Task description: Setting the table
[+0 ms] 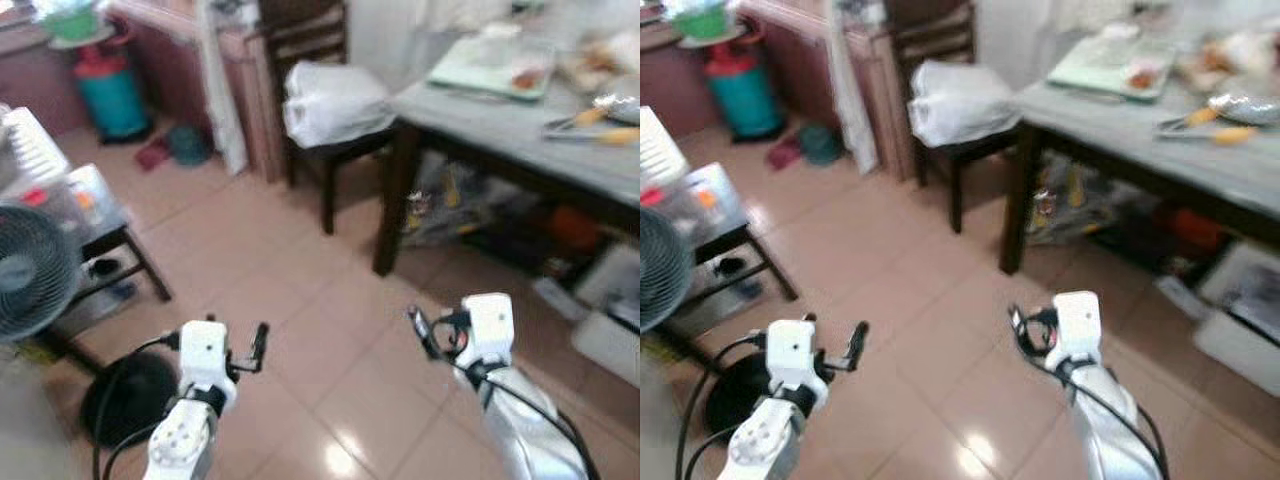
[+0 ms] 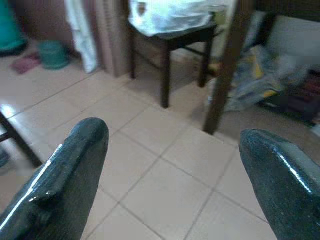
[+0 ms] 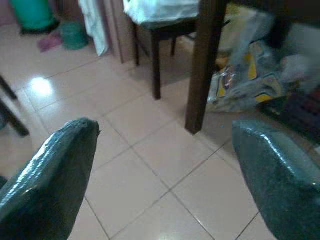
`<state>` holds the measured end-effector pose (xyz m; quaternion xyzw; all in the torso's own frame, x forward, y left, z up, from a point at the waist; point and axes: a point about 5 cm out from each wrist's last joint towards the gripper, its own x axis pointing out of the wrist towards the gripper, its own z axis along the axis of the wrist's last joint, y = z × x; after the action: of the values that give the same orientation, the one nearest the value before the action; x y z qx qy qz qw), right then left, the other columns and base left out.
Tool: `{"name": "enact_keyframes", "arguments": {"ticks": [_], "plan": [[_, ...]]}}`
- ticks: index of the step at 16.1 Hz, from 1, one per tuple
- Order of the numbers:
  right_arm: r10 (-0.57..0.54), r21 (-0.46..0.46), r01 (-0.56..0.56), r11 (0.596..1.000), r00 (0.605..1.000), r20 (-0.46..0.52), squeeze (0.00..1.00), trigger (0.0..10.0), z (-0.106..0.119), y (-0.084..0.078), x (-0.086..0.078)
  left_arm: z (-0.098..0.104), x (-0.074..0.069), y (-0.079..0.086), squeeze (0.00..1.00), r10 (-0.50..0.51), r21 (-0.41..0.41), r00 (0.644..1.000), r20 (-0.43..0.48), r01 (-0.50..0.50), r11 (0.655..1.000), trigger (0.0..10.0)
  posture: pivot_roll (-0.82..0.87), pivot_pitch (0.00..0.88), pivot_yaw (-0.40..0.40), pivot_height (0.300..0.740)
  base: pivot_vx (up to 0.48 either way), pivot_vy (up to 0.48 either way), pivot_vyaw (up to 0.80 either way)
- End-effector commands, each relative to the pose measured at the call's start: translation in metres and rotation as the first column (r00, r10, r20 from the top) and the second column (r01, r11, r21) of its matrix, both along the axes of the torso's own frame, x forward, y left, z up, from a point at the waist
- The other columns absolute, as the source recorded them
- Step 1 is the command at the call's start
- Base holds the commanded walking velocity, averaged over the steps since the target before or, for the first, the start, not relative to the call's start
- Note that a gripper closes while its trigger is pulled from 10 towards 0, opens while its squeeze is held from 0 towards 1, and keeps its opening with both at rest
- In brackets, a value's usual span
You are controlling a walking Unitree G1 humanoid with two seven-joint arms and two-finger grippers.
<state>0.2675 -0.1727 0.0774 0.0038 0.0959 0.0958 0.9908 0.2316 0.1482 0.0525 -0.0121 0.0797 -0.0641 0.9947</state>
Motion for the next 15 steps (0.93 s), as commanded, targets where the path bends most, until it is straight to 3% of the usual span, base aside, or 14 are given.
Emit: {"name": "enact_keyframes", "arguments": {"ticks": [1,15], "plan": [[0.022,0.013,-0.022,1.000,1.000,-0.003,0.00,10.0,-0.0005,0.0070,-0.0006,-0.0026,-0.0027,0.0120,0.00,0.035,0.026,0.999,-0.013,-0.034,0.999,10.0,-0.16,0.084,0.066,0.740,0.000,0.000,-0.78],[0.010,0.019,-0.010,1.000,1.000,-0.007,0.00,10.0,-0.0029,0.0089,-0.0019,0.0005,-0.0001,0.0103,0.00,0.015,0.039,1.000,-0.002,-0.015,0.999,10.0,-0.15,0.088,0.081,0.740,0.000,0.000,-0.78]]}}
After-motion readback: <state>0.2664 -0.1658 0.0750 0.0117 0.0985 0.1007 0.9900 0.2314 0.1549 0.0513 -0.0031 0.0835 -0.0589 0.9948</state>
